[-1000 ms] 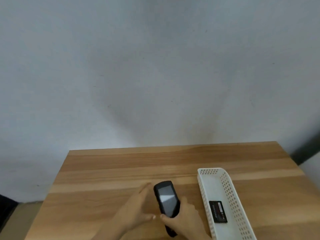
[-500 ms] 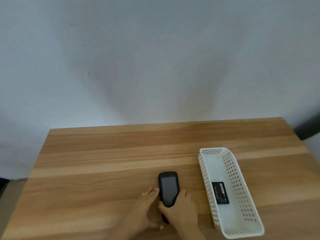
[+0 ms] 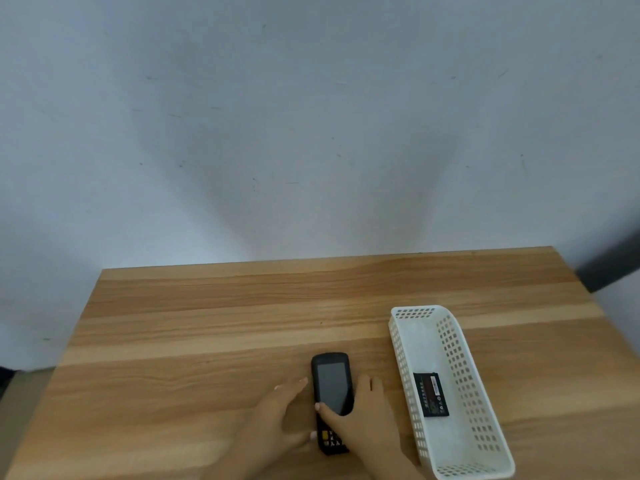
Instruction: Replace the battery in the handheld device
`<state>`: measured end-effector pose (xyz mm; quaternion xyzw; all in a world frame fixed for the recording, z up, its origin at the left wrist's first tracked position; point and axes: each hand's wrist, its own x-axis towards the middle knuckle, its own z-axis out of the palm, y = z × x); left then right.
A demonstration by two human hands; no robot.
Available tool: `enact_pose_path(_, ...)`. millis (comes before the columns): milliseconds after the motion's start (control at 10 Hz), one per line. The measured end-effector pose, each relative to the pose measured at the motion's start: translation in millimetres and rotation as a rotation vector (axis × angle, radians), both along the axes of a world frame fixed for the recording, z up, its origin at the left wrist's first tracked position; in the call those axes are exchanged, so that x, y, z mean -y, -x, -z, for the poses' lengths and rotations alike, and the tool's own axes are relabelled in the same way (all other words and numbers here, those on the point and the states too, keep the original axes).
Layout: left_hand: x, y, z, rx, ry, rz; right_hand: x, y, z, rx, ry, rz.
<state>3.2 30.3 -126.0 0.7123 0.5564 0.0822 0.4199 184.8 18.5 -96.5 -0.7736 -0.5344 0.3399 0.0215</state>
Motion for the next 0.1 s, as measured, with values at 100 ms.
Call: enact_pose_path(100,-1.2,0.3,-25.6,0.178,-0.032,-0.231,-14.5,-22.6,-37.1,-0.106,-0.147,-0.055)
